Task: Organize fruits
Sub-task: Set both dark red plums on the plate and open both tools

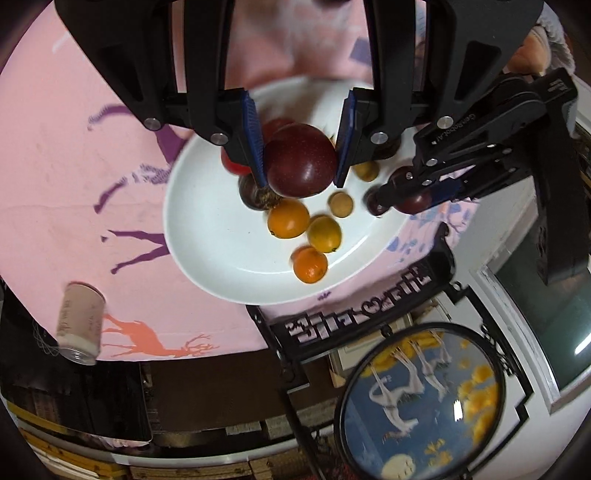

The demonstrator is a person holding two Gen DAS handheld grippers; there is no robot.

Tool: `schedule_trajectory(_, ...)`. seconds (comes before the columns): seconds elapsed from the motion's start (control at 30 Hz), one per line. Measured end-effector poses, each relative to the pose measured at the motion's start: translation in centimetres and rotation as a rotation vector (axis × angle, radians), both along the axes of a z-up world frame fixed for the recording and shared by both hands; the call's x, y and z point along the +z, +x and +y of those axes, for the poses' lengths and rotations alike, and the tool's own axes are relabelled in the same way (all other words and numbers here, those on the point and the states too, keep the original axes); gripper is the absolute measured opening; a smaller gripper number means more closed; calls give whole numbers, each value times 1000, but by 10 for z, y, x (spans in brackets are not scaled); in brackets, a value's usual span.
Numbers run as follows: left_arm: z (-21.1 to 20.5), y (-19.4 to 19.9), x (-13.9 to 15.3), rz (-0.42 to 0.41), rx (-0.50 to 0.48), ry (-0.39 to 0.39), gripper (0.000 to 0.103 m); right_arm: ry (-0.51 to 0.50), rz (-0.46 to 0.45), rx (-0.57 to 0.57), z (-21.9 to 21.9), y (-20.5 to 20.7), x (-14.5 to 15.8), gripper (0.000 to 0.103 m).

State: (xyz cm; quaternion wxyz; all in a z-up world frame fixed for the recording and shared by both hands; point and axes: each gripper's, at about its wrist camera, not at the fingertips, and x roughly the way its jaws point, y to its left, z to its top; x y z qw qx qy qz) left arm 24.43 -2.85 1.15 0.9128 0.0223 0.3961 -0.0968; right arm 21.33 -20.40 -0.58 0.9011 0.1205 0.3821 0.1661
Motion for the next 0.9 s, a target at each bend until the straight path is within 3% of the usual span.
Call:
schedule_trajectory(0.13,3,8,-9,13,14,13,42,-15,-5,-5,1,10,-5,38)
schedule_trajectory(0.17,3,8,-9,7,22,16,51,-15,4,-4,0,12,-6,39)
schedule_trajectory(0.23,3,7,-8,-4,26,20,61,-10,-1,-3,-3,12,-6,44)
schedule_trajectory(0.3,2,3,-5,-15,25,27,63,-9,-17,-9,-5,9,-2,51)
schedule_trajectory(0.37,2,-1,-2,-25,22,29,68,-6,-34,-15,-7,5,3,52)
schedule_trajectory(0.57,5,-11,5,-47,35,37,76,6,-69,-11,-8,-6,19,55)
schedule_trajectory(0.9,18,-24,0,-39,61,39,81,33,-110,7,-4,-28,41,57)
